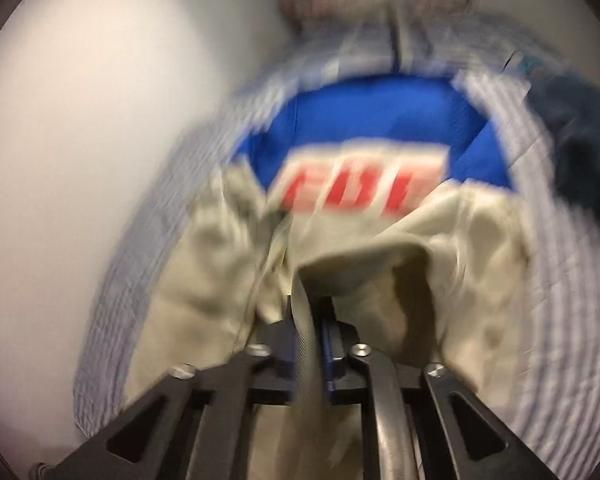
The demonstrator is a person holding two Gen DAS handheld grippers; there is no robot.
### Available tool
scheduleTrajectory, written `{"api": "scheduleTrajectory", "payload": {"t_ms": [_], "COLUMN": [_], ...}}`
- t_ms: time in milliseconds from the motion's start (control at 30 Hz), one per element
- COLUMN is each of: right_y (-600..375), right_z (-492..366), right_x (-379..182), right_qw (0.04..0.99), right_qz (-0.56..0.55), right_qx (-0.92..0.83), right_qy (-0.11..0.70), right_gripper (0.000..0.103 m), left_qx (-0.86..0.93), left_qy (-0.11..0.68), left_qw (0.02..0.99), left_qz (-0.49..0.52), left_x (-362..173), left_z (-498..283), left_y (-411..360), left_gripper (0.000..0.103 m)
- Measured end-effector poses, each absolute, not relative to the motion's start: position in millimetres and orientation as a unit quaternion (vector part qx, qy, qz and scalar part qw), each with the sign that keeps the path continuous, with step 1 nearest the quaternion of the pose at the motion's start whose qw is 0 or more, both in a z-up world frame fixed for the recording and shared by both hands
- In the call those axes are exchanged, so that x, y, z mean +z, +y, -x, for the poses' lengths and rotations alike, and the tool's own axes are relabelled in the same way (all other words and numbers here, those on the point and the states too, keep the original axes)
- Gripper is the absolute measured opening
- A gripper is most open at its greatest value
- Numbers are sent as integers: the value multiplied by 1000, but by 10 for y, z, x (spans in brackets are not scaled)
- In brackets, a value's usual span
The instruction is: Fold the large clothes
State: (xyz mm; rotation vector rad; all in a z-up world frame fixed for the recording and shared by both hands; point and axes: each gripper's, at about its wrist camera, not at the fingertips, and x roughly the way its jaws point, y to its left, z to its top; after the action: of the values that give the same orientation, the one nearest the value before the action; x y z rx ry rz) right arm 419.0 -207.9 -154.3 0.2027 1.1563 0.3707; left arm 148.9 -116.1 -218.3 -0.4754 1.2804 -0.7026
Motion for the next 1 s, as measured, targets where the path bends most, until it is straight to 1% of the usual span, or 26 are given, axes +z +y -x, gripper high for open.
{"api": "scheduleTrajectory", "payload": {"t_ms": [33,67,100,200,267,300,333,367,433,500,533,567,600,667,767,867,933,1000], "right_y": [-2008,-1988,-1997,-2210,-2330,-2367,-2409,-2465,-2504,-2505,-2493,-2497,-2493,-2472,-2445,-2266,-2020,-1747], "right_z": [-4166,-4123,-4046,-3832,-3771,-3772,-3811,-3862,-3989,-4105,-4164,-4191,-4225,-4202,-4103,-4121,-4182,-4253], "right_x": [-1563,-1530,-1451,-1196,-1083,-1060,-1073,-1115,-1247,-1379,-1472,-1536,-1601,-1580,-1213,-950,-987,-1221], "right_qw": [810,810,813,826,854,861,862,859,853,847,844,839,834,835,858,865,860,849], "right_qz": [-94,-95,-95,-98,-35,-7,3,-3,-5,9,18,25,27,35,44,68,95,135], "right_qx": [184,198,211,225,170,147,129,119,100,77,66,60,60,51,54,76,95,98], "right_qy": [548,544,533,507,490,487,490,498,513,526,532,540,548,546,508,491,492,501], "right_gripper": [17,22,24,26,28,34,40,43,46,46,44,20,9,4,3,3,3,3], "left_qx": [-316,-317,-318,-319,-320,-320,-320,-319,-318,-318,-317,-318,-318,-321,-327,-335,-335,-331], "left_qy": [580,579,578,577,576,575,575,575,574,574,574,573,572,570,566,565,566,568], "left_qw": [719,718,719,718,717,717,718,718,719,719,720,721,723,725,722,719,716,715], "left_qz": [216,219,219,225,230,230,229,229,229,228,227,225,221,219,228,230,236,235], "left_x": [-2197,-2198,-2188,-2181,-2185,-2183,-2181,-2187,-2184,-2170,-2183,-2173,-2168,-2152,-2132,-2151,-2180,-2211], "left_z": [-1496,-1502,-1506,-1506,-1516,-1516,-1517,-1513,-1509,-1492,-1473,-1453,-1456,-1444,-1435,-1426,-1436,-1449], "left_y": [-1148,-1143,-1144,-1128,-1113,-1106,-1113,-1105,-1107,-1138,-1179,-1165,-1188,-1213,-1180,-1202,-1199,-1183], "left_gripper": [4,4,4,4,4,4,4,4,4,4,4,4,4,4,3,3,3,3]}}
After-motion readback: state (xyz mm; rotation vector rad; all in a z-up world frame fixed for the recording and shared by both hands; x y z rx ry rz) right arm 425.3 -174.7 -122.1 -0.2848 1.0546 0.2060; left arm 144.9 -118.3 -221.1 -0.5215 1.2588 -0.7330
